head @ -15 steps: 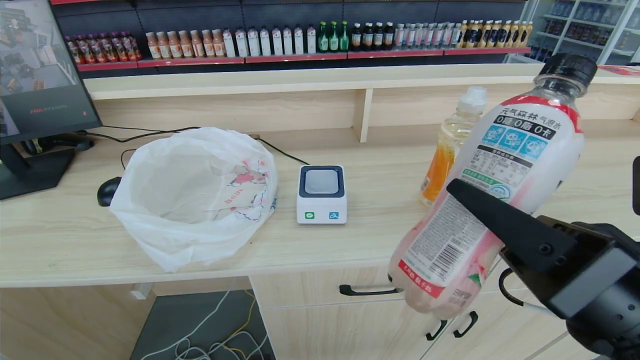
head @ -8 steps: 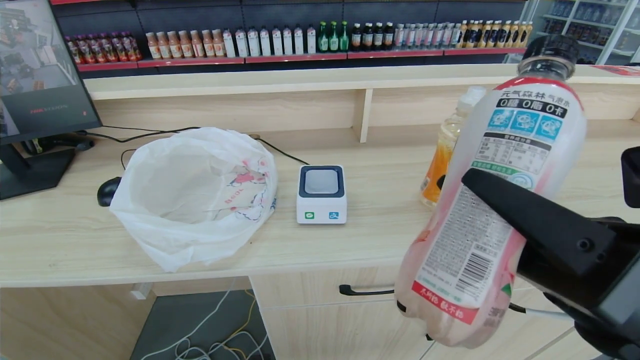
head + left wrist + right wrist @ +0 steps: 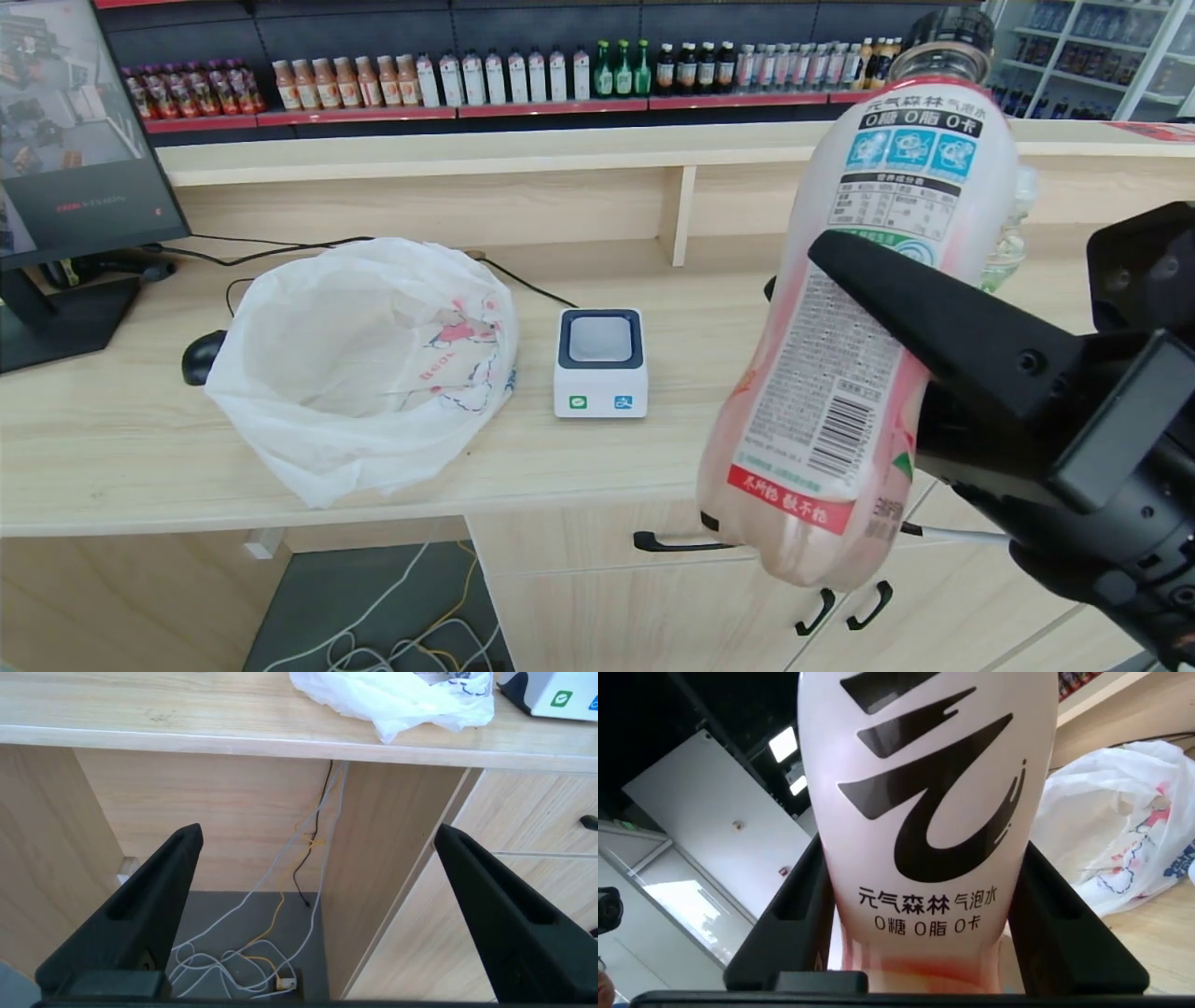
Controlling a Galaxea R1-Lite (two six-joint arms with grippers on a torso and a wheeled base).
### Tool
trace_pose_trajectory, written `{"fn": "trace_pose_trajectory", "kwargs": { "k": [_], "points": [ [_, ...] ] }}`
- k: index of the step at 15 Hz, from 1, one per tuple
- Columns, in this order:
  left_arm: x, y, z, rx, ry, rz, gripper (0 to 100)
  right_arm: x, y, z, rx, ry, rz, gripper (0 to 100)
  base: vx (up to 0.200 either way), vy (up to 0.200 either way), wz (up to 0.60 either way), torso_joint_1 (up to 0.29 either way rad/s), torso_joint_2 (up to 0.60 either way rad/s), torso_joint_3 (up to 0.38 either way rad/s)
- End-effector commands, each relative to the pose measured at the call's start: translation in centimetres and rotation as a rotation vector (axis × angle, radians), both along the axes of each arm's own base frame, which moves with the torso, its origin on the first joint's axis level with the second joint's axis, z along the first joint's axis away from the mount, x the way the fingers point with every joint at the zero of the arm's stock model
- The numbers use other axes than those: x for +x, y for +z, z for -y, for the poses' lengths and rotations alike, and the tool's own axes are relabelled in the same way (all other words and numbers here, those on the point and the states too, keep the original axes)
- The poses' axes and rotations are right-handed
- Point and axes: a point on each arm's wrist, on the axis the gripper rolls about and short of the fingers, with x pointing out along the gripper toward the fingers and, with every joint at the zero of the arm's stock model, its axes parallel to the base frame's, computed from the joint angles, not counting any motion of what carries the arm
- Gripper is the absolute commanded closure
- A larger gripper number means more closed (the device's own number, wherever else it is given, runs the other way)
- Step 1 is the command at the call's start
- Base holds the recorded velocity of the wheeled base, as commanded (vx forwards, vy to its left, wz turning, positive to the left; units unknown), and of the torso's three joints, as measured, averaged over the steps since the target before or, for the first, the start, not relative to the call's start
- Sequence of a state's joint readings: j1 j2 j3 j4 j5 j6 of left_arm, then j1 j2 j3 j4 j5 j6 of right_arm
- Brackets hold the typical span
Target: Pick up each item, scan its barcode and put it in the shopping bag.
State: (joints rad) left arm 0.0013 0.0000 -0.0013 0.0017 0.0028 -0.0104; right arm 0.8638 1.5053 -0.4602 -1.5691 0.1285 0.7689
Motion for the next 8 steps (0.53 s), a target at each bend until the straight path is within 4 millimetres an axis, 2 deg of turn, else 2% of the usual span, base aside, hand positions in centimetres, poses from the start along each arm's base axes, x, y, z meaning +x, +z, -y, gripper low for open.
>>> {"fn": "trace_pose_trajectory", "kwargs": {
  "k": [1,8],
  "points": [
    [0.0,0.0,0.0,0.000,0.001,-0.001,0,0.4,0.0,-0.7,-0.002,0.006,-0.001,100,0.000,0.000,0.00,0.000,0.00,0.000],
    [0.0,0.0,0.0,0.000,0.001,-0.001,0,-0.1,-0.1,-1.7,-0.006,0.051,-0.001,100,0.000,0.000,0.00,0.000,0.00,0.000]
  ]
}}
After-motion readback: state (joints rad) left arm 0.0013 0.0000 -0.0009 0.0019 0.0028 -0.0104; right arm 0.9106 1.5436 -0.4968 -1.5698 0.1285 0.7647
